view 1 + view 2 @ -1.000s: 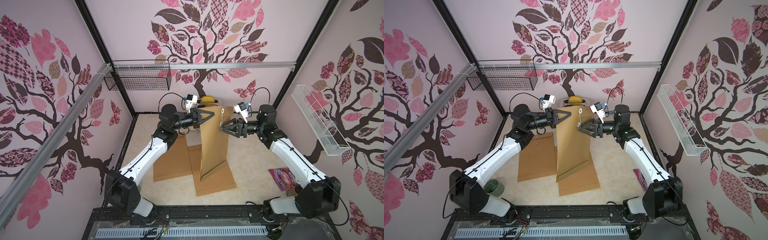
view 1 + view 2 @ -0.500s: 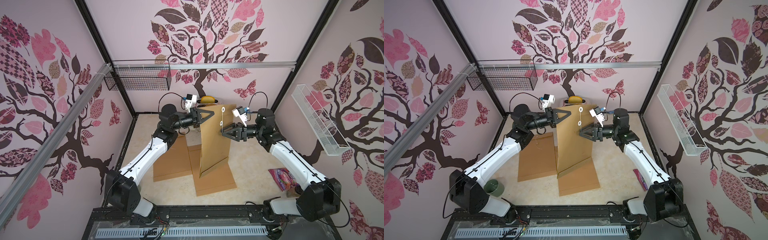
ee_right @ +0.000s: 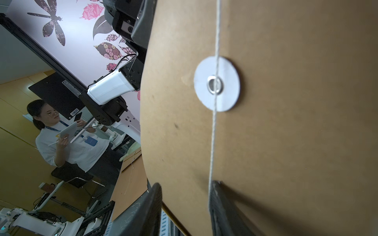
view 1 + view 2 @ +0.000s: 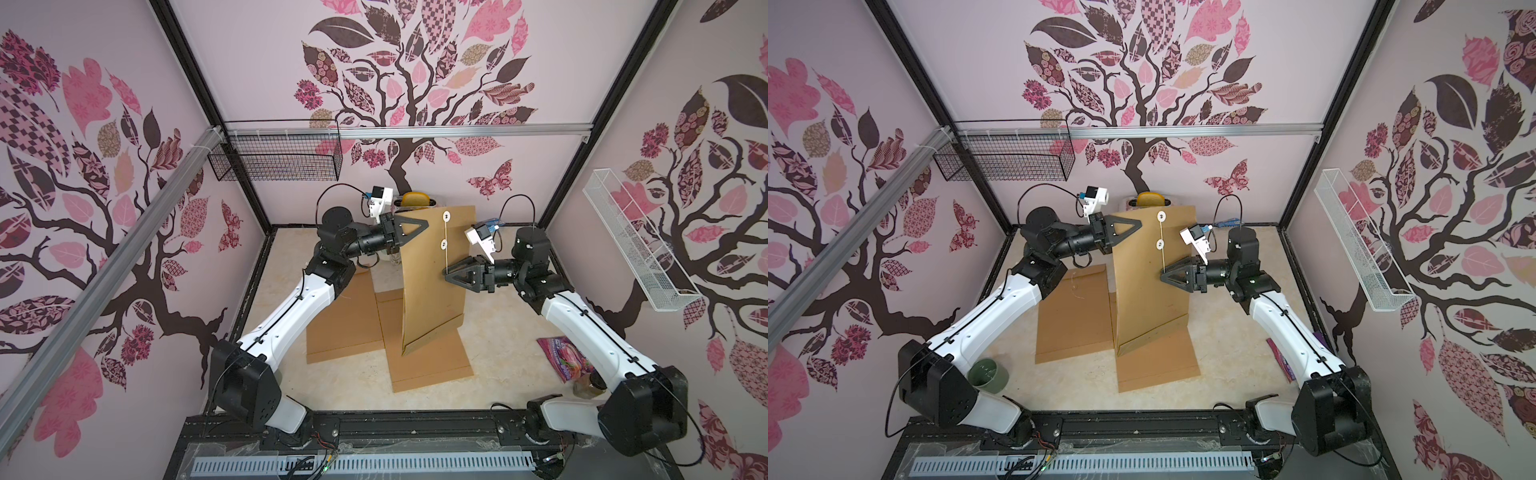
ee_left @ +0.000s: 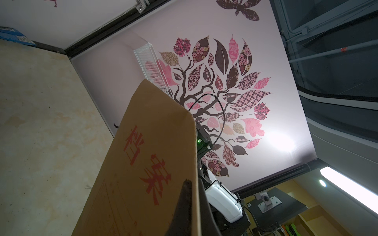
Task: Close the mouth of the file bag
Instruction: Close the file bag.
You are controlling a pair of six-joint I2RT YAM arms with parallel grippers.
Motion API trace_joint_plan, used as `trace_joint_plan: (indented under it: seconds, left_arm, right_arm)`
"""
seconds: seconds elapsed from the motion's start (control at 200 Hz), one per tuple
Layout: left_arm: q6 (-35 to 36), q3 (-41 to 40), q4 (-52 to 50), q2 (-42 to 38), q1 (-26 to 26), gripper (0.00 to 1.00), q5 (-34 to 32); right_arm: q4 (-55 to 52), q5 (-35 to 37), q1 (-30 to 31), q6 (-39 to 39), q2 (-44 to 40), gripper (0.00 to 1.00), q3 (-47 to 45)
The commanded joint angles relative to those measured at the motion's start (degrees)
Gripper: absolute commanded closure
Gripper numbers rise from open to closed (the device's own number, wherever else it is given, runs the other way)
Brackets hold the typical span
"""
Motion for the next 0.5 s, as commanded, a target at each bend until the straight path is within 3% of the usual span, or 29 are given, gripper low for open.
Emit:
trace_joint_plan:
  seconds: [0.0, 0.495]
  left_arm:
    - [0.93, 1.72, 0.74, -0.8, 0.07, 1.0, -0.62]
    - [1.14, 2.44, 0.17, -1.05, 0.07, 1.0, -0.8]
  right_arm:
    - [1.16, 1.7, 0.26, -0.21, -2.21, 0.64, -0.9]
    - [1.35, 1.31, 0.26, -0.13, -3.25, 0.71, -4.65]
